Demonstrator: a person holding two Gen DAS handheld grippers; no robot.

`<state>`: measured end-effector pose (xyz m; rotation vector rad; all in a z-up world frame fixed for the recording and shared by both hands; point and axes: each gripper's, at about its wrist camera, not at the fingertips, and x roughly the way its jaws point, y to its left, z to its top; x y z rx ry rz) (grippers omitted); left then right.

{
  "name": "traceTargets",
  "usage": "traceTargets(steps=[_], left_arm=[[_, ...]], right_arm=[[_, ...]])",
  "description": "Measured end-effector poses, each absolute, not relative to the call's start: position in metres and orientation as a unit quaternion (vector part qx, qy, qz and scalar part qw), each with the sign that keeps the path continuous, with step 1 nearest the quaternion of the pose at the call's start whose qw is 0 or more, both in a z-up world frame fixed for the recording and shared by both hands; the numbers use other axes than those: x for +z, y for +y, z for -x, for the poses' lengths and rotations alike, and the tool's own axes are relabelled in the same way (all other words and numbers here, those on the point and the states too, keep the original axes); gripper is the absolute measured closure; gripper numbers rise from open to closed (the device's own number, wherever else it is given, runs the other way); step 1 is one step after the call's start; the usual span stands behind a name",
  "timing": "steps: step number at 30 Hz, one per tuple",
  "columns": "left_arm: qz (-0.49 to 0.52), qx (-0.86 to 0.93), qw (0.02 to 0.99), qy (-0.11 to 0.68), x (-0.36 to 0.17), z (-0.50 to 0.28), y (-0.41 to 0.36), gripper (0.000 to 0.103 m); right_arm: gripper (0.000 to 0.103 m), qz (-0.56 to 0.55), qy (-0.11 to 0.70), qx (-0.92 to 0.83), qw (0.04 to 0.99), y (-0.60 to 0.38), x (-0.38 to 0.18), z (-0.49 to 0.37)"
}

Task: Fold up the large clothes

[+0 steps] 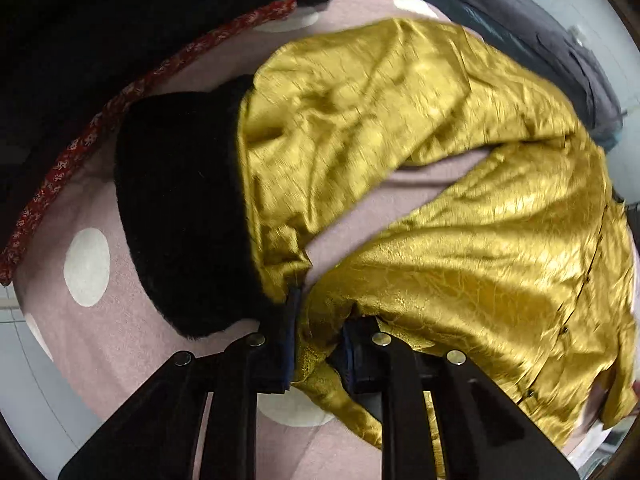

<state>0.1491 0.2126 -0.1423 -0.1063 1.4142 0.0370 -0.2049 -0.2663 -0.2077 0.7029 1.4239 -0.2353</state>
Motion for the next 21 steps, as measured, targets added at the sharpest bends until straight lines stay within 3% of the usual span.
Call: traceTargets(steps=[1,3,5,6,15,21], left_arm=[[0.049,0.016,0.757,0.651,-0.144,-0.145,0.211,0.085],[0.05,0.013,0.754,0.655,-0.148,-0.14,0.209,0.085],[0.045,0.006,0.756,0.653,-0.146,-0.135,0.21,0.085],[0.043,0.002,0.757,0.652,-0.144,-0.132,0.211,0.085],[-0.041,-0.102,0.743,0.66,-0.114,-0.069,0.193,0.088],[-0.098,-0.121,0.699,0.698,-0.14,-0.002,0.181,0.088]], right_arm=[[0.015,-0.317,0.646,-0.102,0.687,-0.263,-0.214,0.204],[0.036,-0.332,0.653,-0.08,0.676,-0.258,-0.222,0.202],[0.082,-0.342,0.653,-0.062,0.673,-0.255,-0.223,0.201],[0.086,-0.343,0.652,-0.06,0.674,-0.256,-0.222,0.202],[0.092,-0.353,0.629,-0.093,0.686,-0.317,-0.191,0.269],[0.092,-0.367,0.649,-0.124,0.654,-0.353,-0.197,0.313]])
